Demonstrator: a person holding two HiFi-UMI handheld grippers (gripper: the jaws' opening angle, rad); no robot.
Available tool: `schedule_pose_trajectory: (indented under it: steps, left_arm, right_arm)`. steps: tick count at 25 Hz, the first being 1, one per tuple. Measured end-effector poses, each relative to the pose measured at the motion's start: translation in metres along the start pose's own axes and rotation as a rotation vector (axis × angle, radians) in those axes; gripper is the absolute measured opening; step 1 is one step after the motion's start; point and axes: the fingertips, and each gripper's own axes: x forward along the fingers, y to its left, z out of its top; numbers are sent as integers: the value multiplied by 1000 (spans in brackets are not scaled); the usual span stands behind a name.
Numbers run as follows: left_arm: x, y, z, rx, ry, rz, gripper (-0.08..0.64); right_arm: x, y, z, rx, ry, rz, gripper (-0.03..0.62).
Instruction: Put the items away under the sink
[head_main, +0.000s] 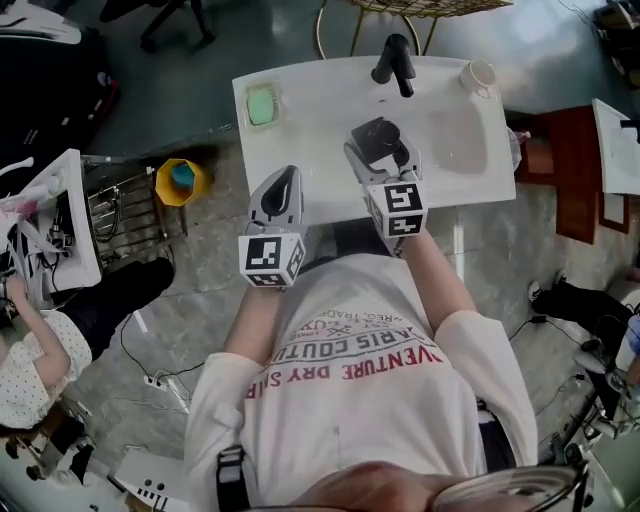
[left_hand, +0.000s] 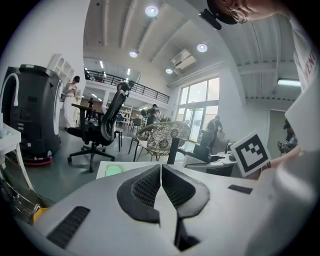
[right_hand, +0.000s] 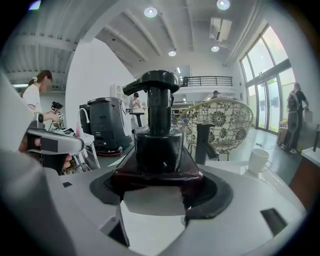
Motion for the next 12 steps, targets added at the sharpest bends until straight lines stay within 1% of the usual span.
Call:
schedule_pose_trajectory:
  steps: [2,6,9,12]
  left_arm:
    - [-13,-6,0,17,-8,-17,28]
    - [-40,-25,-2,35,-12,-47,28]
    - [-52,-43,-2,45,-18,-73,28]
    - [-61,-62,-2,54,-18,-84,28]
  right_arm:
    - [-23,6,-4,-2,-4,-20,370]
    - [-67,19,-17,20,1,-35,370]
    - [-95,21,-22,42,-8,-47,370]
    - [-121,21,-25,45,-11,-53,370]
